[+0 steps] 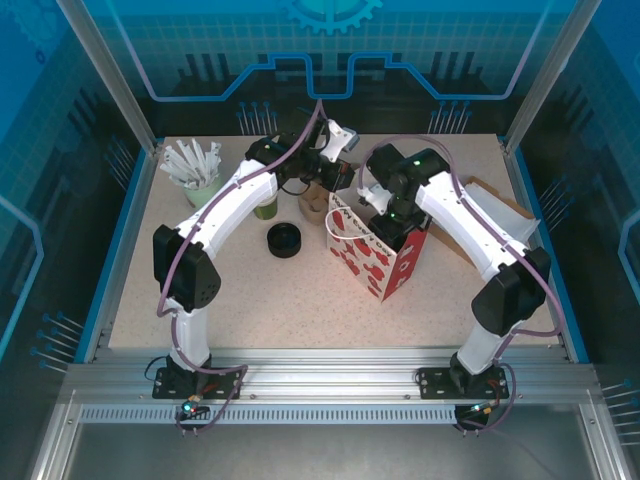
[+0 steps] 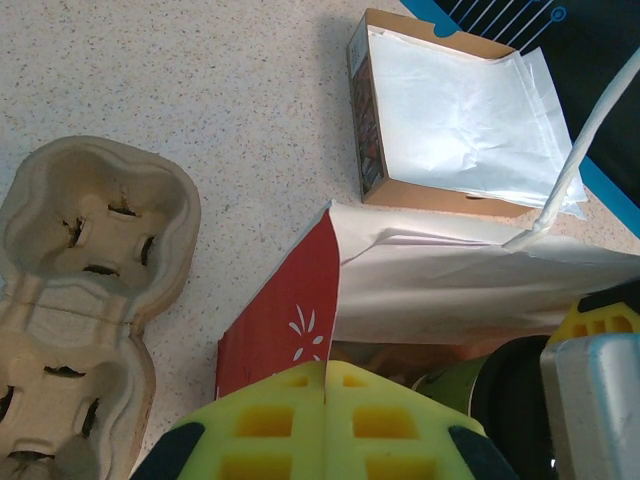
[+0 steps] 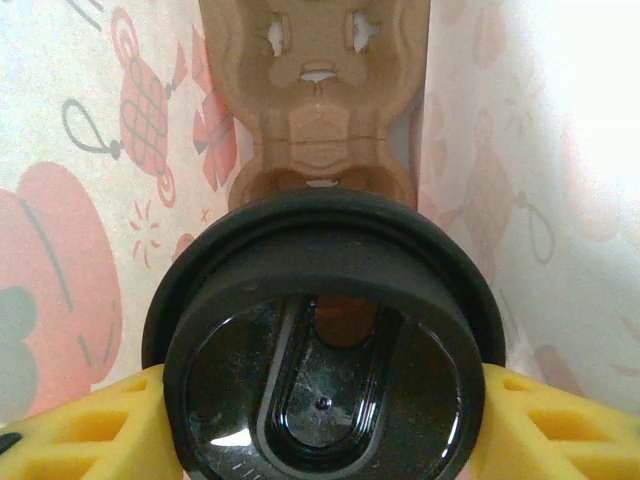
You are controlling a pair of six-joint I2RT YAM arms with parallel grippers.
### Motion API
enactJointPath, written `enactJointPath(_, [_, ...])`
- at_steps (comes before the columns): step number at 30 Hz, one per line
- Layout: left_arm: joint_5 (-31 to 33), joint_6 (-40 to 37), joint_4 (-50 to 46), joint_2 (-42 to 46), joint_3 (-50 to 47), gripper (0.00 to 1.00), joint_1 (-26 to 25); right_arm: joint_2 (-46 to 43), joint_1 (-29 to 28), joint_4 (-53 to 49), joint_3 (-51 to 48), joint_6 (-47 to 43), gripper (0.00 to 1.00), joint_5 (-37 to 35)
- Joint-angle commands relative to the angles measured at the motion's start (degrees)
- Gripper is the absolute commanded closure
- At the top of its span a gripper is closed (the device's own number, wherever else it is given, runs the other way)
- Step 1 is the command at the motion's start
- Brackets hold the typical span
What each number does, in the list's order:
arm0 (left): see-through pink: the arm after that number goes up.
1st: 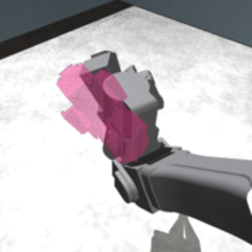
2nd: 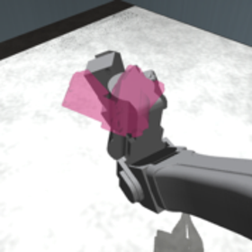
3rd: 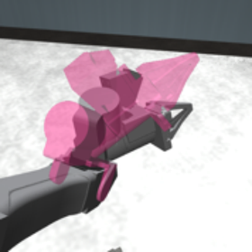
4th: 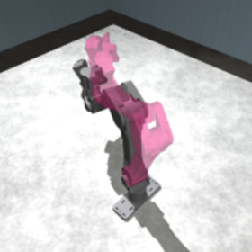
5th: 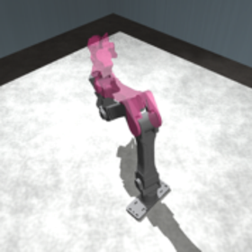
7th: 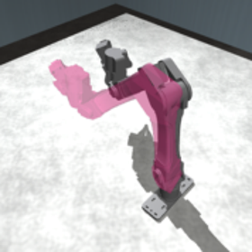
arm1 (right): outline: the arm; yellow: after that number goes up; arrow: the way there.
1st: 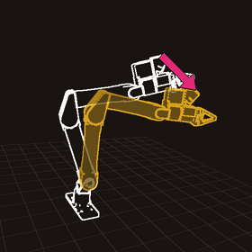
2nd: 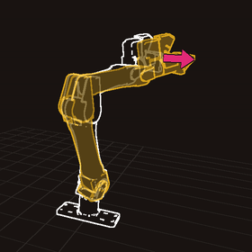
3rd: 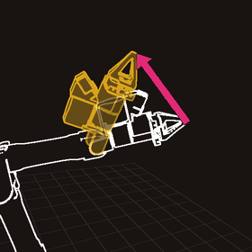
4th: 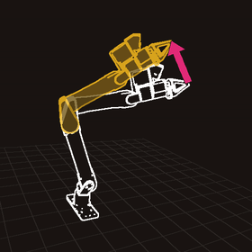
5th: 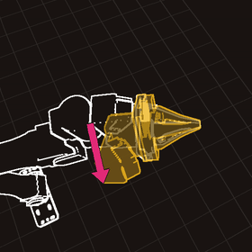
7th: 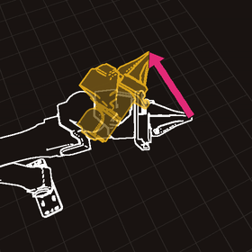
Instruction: Pack the takeout coffee
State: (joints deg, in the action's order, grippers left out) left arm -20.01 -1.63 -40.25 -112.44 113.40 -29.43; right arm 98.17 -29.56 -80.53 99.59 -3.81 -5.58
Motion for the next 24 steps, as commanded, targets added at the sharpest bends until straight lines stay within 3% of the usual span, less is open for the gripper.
enactJointPath(1, [-0.74,-0.66,-0.84,1.61,-1.52,1.00,-0.28,-0.04,0.29,0.78,-1.66,1.00,0.63,0.75])
enactJointPath(24, [-0.70,-0.92,-0.71,1.61,-1.87,1.00,-0.29,-0.09,0.28,1.46,-3.83,1.00,0.63,0.28])
